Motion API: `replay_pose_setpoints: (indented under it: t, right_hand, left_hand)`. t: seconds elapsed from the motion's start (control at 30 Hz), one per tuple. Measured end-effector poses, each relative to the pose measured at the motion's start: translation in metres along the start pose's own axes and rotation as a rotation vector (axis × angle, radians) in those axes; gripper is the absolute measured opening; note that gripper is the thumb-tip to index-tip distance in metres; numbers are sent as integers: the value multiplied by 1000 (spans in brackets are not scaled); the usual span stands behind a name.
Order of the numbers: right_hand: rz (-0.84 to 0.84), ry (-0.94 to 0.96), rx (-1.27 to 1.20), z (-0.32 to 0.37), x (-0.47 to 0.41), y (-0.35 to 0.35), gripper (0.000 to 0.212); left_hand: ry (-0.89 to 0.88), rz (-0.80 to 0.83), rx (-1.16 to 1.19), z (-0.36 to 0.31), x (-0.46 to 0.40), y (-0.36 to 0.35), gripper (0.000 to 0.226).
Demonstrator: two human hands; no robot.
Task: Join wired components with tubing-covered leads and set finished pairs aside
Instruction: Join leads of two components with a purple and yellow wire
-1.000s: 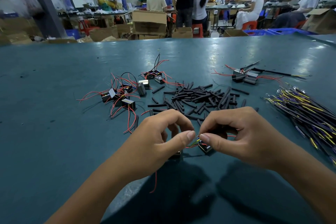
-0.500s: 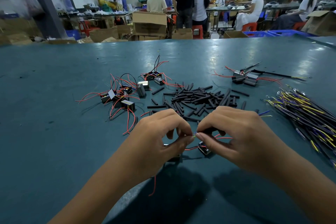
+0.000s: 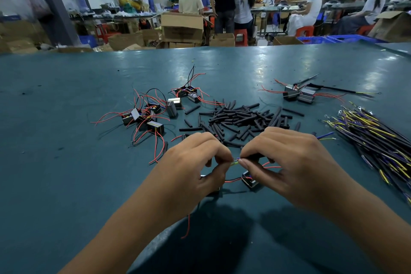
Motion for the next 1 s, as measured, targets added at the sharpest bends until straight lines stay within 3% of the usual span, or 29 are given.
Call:
replay_pose_setpoints:
  t: [0.7,0.83,0.9,1.0]
  right_hand:
    - [109,-46,-10,6,1,-7,21]
    - [73,-85,-7,-2,4,-4,23]
    - [43,-114,-31,-9,5,0,25]
    - [65,-95,-40,-7,4,-3,25]
  left_hand:
    - [18,32,-339,-8,1,-8,20]
    - [187,34,-423,15,-2,-1,9]
    - [323,-41,-393,33,-1,9,2]
    - [240,-74,-228,31,-2,9,5]
Point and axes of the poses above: each hand's wrist, its own x-axis away from the middle knuckle, its own y-axis out of the back of the hand, z = x × y, the point moved 1 cm from there along -x, towards the middle knuckle, and after that the axes turned 1 degree about y, right-handed, at the moved point
